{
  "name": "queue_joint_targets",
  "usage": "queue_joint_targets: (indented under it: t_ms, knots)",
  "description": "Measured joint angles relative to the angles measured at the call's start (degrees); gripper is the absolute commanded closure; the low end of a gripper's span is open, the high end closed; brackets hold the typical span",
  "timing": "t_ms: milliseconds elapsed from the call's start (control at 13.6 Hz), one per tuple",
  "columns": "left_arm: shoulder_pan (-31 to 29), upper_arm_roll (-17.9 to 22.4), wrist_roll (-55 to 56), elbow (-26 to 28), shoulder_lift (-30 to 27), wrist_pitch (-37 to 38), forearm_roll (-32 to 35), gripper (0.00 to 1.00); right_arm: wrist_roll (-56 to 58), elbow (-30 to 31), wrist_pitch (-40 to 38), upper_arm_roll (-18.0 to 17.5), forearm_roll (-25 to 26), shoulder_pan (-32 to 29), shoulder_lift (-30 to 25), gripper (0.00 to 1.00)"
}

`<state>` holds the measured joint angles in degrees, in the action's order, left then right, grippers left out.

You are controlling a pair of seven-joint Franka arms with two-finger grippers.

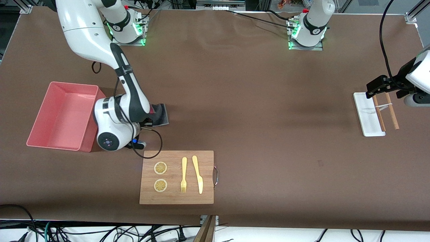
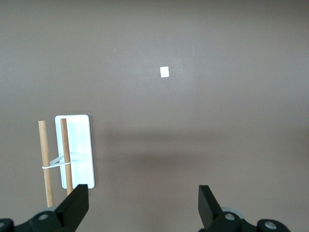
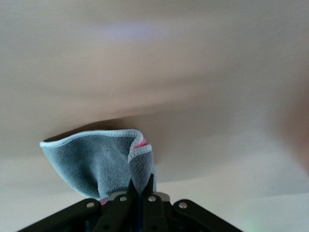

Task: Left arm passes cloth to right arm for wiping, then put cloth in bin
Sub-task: 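Carry the cloth with the right gripper over the pink bin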

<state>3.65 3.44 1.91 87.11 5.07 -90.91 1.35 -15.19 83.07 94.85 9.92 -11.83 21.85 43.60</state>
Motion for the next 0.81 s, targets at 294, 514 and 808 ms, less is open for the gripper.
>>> queue_joint_targets:
  t_ms: [294, 514, 808]
  knots:
    - [-0.23, 0.12, 0.0, -0.02, 0.01, 0.05, -0.03, 0.0, 4.25, -1.27, -4.54, 4.11, 0.01, 0.01, -4.05, 1.0]
    - [-0.33, 0.12, 0.0, -0.04, 0.06, 0.1, -0.05, 0.0, 7.11, -2.53, -10.11, 7.05, 0.06, 0.08, -9.86, 1.0]
    - [-0.41, 0.12, 0.0, -0.04, 0.11, 0.13, -0.05, 0.0, 15.88, -6.01, -18.7, 14.97, 0.22, 0.07, -12.59, 1.0]
